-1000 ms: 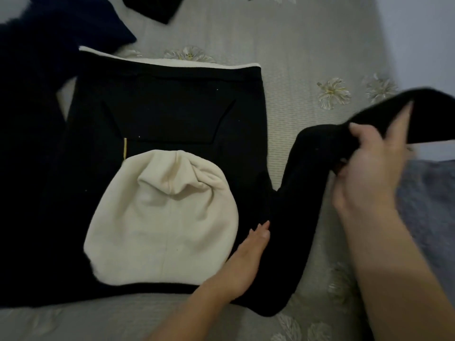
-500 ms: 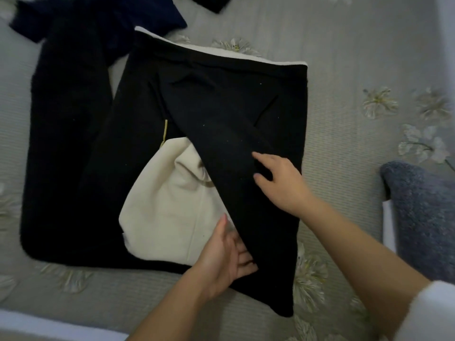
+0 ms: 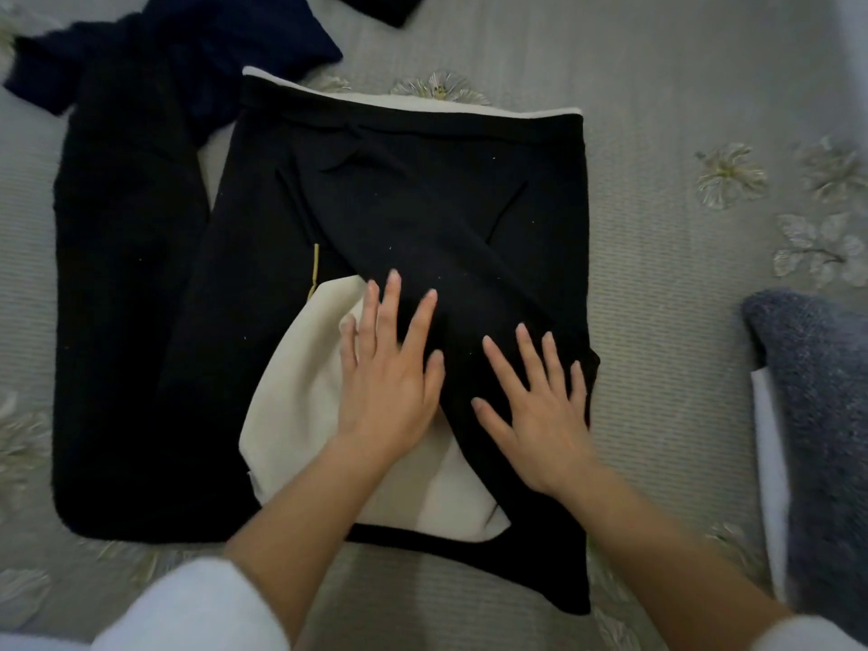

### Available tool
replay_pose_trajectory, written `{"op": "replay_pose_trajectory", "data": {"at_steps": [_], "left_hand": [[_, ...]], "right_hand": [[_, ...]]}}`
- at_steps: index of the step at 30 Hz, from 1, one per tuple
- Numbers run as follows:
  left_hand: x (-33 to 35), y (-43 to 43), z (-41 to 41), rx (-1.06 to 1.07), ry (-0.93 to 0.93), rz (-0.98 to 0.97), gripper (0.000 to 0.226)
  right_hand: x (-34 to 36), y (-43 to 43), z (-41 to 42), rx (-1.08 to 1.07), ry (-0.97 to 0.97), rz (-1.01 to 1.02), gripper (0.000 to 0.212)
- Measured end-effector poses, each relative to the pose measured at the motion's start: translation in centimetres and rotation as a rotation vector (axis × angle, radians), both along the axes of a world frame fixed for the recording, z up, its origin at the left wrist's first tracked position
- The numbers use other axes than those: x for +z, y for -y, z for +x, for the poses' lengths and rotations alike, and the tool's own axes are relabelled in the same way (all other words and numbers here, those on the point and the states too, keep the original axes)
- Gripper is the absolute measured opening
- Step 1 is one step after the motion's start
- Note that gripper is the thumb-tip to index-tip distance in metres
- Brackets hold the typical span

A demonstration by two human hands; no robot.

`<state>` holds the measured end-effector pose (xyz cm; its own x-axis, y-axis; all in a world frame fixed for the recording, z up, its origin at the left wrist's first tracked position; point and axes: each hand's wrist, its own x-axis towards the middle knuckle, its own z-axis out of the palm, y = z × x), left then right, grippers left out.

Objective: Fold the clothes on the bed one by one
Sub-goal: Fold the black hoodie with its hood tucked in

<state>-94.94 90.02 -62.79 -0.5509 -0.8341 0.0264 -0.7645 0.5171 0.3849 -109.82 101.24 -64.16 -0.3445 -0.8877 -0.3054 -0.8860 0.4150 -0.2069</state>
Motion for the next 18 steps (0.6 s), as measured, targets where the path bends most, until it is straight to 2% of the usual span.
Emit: {"op": "replay_pose_trajectory", "data": {"at_steps": [3, 6, 8, 10, 12, 15, 18], "left_hand": [[-2.6, 2.5, 1.6, -0.111, 0.331, 0.177, 0.064], [-3.6, 2.7, 2.3, -0.170, 0.372, 0.284, 0.066], [-3.1, 3.0, 2.1, -0.184, 0.311, 0.367, 0.066], [-1.9, 3.6, 3.0, -0.182, 0.167, 0.404, 0.059], [-0.6, 4.2, 5.4, -0.160, -0.033, 0.265, 0.049], [0.7, 5.1, 11.1, 0.038, -0.238, 0.161, 0.041], [0.7, 8.5, 16.7, 0.321, -0.258, 0.130, 0.037]], "right_hand": [[-1.6, -1.1, 1.7, -0.012, -0.055, 0.087, 0.066], [-1.9, -1.1, 2.4, -0.034, -0.098, 0.095, 0.067], [-1.4, -0.8, 2.8, -0.056, -0.090, 0.100, 0.068], [-0.6, -0.1, 3.6, -0.144, -0.017, 0.091, 0.072], [0.5, 1.1, 4.8, -0.262, 0.071, 0.025, 0.072], [2.1, 4.4, 8.0, -0.251, 0.067, -0.135, 0.067], [2.9, 9.3, 12.0, -0.115, 0.074, -0.221, 0.068]]}}
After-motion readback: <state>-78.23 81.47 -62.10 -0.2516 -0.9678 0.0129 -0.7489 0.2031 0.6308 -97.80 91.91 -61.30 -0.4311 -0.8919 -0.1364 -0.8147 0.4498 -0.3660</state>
